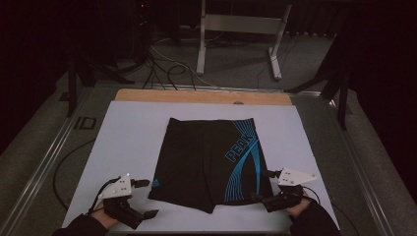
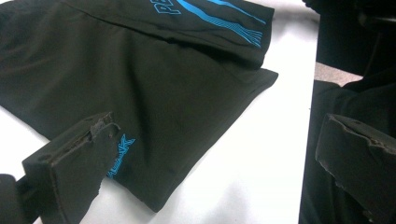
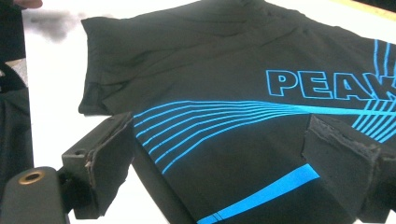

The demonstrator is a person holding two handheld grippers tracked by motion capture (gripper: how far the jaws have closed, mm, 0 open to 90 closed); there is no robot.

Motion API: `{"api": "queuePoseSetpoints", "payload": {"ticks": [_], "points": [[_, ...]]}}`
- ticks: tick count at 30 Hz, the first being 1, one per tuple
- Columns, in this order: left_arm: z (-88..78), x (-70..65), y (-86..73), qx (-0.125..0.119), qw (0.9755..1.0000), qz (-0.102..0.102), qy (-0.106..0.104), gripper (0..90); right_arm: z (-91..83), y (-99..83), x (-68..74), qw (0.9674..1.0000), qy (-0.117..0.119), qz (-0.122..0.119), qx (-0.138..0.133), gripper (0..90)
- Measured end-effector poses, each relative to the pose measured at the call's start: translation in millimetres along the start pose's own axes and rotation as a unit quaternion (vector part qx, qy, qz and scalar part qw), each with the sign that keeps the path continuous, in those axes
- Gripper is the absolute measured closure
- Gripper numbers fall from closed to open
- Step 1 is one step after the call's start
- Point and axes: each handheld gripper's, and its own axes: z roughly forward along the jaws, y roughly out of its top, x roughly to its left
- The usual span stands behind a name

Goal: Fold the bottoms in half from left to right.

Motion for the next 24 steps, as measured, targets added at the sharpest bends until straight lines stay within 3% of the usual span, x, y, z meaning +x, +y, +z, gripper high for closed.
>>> {"api": "queuePoseSetpoints", "payload": {"ticks": [10, 16, 24], "points": [[2.7, 2.0, 1.0, -0.003, 1.0000, -0.003, -0.005, 0.0, -3.3, -3.0, 1.5, 1.0000, 0.001, 0.004, -0.006, 10.3], [3.1, 1.0, -0.2, -0.002, 1.0000, -0.003, -0.002, 0.0, 1.2, -3.2, 3.7, 0.9998, 0.016, -0.003, 0.010, 10.4], [1.4, -0.7, -1.4, -0.002, 1.0000, -0.006, -0.002, 0.0, 4.2, -2.0, 2.9, 0.9997, 0.018, -0.003, 0.014, 10.4]]}}
